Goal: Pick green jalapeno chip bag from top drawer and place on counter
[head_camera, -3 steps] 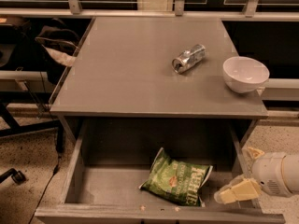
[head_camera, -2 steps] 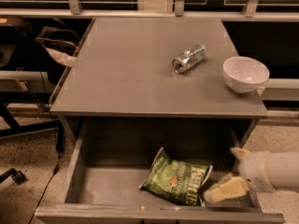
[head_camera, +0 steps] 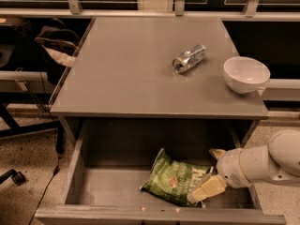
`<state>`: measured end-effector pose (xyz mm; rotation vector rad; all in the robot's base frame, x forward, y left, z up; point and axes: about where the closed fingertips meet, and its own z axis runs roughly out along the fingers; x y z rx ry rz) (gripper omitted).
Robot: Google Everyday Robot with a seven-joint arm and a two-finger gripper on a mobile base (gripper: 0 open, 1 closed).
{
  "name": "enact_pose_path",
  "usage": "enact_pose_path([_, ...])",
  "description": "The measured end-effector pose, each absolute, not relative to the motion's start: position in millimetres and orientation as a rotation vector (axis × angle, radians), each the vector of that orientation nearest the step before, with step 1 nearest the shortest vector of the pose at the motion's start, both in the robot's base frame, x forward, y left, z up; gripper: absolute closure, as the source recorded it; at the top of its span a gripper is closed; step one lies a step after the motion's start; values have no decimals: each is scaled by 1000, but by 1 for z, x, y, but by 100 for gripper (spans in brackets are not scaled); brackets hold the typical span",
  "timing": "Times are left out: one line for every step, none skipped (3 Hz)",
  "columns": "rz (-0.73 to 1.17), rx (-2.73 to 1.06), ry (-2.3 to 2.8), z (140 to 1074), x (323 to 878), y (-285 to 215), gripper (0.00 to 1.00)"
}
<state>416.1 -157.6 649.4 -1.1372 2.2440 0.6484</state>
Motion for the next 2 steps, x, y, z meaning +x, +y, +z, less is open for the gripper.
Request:
enact_pose_path([645,-1139,2248,646,415,-157,2])
enact_pose_path([645,-1139,2248,646,415,-157,23])
